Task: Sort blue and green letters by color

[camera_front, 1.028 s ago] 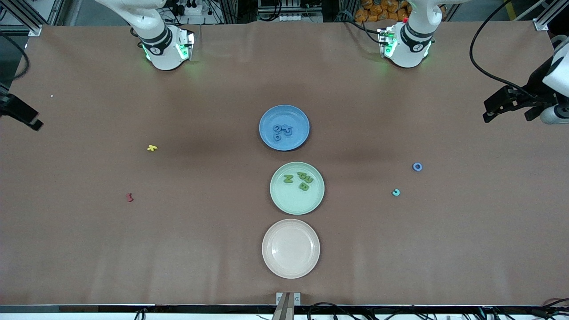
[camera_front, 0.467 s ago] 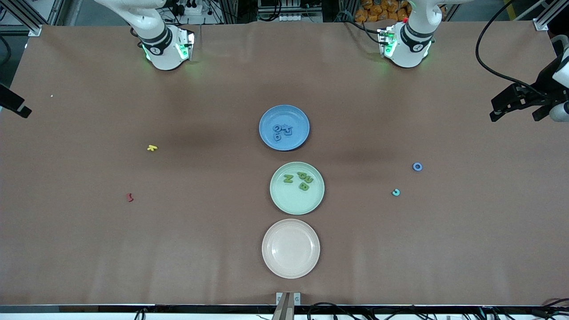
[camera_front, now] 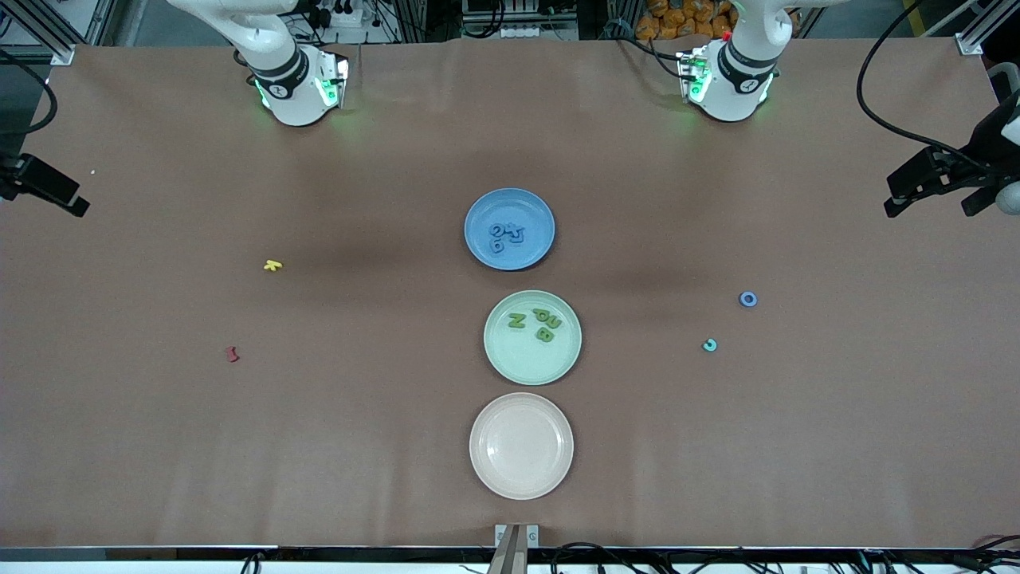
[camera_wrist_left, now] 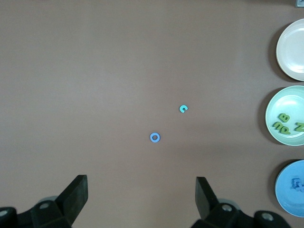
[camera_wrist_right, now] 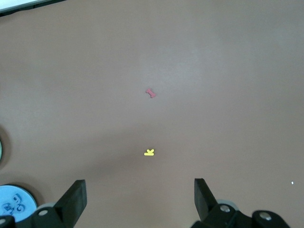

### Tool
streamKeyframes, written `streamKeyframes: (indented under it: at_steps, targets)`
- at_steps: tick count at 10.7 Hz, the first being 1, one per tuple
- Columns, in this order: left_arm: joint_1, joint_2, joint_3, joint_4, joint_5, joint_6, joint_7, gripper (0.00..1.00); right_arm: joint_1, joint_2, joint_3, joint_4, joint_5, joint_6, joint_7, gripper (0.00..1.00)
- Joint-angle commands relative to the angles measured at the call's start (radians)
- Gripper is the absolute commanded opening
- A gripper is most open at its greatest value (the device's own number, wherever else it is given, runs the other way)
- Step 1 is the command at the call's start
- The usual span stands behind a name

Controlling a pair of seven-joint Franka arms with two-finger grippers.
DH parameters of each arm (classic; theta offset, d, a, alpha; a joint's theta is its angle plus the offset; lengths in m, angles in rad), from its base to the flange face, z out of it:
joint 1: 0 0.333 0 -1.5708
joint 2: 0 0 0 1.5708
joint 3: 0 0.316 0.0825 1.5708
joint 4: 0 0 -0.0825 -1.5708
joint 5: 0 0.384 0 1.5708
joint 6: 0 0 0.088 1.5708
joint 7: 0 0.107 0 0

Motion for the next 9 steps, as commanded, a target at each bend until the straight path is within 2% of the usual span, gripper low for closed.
streamKeyframes:
  at_steps: [1,9]
  targets:
    - [-0.001,0.007,0.004,0.019,-0.007,-0.028,0.013,1.00,0.026,0.000,0.000,-0.003,0.015,-0.002,-0.012,1.00]
    - [-0.003,0.009,0.005,0.016,-0.019,-0.029,0.010,1.00,0.041,0.000,0.000,-0.005,0.015,-0.008,-0.010,1.00]
